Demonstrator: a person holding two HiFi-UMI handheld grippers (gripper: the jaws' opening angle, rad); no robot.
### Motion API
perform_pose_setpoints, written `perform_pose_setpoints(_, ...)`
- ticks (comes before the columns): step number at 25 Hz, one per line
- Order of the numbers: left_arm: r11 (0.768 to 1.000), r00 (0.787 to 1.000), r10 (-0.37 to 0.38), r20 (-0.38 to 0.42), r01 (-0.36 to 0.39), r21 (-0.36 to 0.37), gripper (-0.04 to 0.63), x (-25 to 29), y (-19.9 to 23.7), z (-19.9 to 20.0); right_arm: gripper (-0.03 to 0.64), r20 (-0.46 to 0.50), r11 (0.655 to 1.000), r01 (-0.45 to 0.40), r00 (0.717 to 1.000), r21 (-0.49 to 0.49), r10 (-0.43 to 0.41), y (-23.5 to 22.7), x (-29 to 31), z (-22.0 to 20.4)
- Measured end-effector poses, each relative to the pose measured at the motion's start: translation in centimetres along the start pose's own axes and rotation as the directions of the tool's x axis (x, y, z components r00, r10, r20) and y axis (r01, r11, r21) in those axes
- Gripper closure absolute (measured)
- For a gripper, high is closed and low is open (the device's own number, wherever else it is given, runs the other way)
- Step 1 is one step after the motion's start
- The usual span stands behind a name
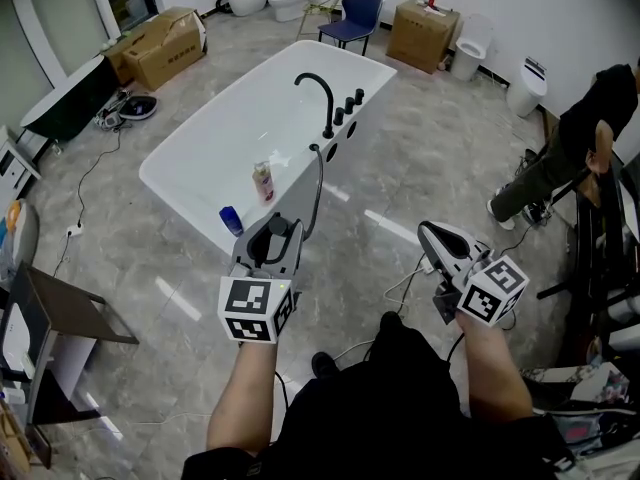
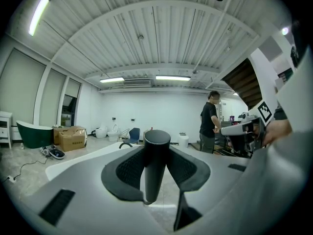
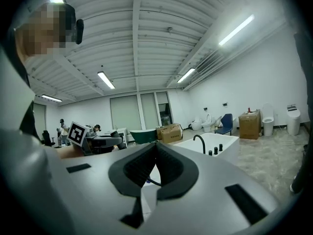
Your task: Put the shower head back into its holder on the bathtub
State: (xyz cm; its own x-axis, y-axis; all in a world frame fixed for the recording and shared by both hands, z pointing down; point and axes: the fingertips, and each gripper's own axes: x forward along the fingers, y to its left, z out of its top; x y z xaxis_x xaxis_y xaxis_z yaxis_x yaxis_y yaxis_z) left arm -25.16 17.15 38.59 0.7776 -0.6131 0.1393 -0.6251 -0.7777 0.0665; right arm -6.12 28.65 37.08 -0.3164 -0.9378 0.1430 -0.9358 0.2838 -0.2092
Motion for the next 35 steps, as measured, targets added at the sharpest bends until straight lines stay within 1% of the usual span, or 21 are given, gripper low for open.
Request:
perform_pose_setpoints(6, 1.000, 1.000, 0.013, -0.001, -0.013, -0.001, 0.442, 1.8, 0.3, 0.1, 0.600, -0.026, 0.998, -0.038, 0.999, -0.043, 0.037, -0.7, 2.5, 0.0)
perform_pose_setpoints(10, 0.999, 0.999, 0.035, 0.001, -0.035, 0.009, 0.442, 3.6, 1.2, 0.7, 0.600, -0.013, 0.997, -0.080, 0.997, -0.005, 0.080, -2.1, 4.8, 0.1)
perform_pose_setpoints(13, 0.999, 0.999, 0.047, -0.009, -0.046, 0.021, 0.442, 5.5, 1.6, 1.1, 0.600, 0.001, 0.994, -0.106, 0.994, 0.021, 0.106, -3.9, 6.3, 0.1)
perform_pose_setpoints(17, 0.998, 0.998, 0.059, -0.028, -0.058, 0.035, 0.442, 9.7, 1.8, 1.6, 0.600, 0.006, 0.991, -0.121, 0.993, 0.061, 0.121, -7.9, 8.1, 0.5)
perform_pose_setpoints(25, 0.998, 0.996, 0.059, -0.072, -0.057, 0.038, 0.442, 19.0, 0.3, 2.5, 0.600, 0.010, 0.983, -0.133, 0.991, 0.127, 0.133, -17.2, 9.6, 1.6)
perform_pose_setpoints(30, 0.996, 0.991, 0.085, -0.104, -0.081, 0.041, 0.443, 24.0, -0.6, 3.0, 0.600, 0.005, 0.972, -0.160, 0.987, 0.171, 0.161, -22.1, 10.2, 1.5)
perform_pose_setpoints(35, 0.993, 0.986, 0.112, -0.120, -0.106, 0.058, 0.443, 27.6, -1.7, 3.8, 0.600, 0.009, 0.963, -0.181, 0.983, 0.200, 0.183, -25.9, 10.0, 1.8)
